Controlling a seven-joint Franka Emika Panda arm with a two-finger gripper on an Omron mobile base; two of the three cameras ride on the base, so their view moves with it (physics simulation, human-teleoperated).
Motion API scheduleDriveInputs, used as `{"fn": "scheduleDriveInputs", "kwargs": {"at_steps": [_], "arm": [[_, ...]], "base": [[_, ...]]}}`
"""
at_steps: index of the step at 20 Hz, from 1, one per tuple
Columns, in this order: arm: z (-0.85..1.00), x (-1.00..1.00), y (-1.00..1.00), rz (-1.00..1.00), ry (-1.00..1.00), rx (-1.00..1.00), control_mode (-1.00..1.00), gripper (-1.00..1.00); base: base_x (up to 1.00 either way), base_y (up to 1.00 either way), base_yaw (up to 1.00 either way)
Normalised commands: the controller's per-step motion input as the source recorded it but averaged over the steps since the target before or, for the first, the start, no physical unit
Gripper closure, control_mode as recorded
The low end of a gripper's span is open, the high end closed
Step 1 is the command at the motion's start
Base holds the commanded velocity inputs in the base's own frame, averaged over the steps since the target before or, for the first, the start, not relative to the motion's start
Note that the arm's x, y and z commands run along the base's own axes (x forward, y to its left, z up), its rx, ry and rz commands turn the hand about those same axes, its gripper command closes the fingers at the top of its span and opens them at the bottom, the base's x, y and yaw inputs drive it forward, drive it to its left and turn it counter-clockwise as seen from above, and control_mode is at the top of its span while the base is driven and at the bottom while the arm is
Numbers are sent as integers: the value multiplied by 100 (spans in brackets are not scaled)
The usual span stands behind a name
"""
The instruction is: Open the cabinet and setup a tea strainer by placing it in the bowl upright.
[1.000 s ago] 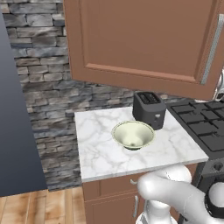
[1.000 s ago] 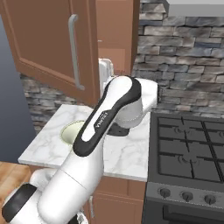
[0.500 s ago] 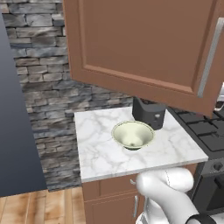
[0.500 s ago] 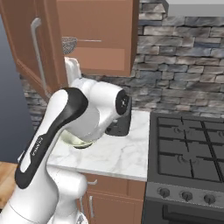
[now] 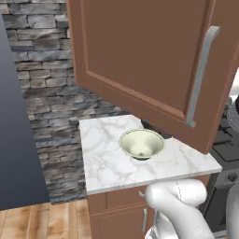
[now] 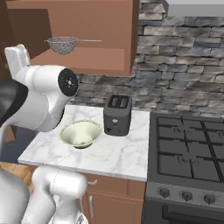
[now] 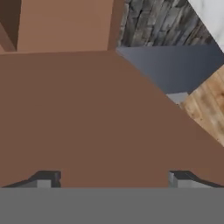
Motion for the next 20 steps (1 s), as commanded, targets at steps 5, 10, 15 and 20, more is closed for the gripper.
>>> {"fn": "scheduleDriveInputs", "kwargs": {"at_steps": [5, 10, 15, 20], "arm": [[29, -47, 100, 13, 12, -9, -100, -100], [18, -47, 100, 15, 9, -10, -100, -100], [4, -31, 100, 12, 9, -10, -100, -100], [0, -6, 51, 1, 3, -6, -100, -100]], "base": [[0, 0, 0], [0, 0, 0], [0, 0, 0], [0, 0, 0]]}}
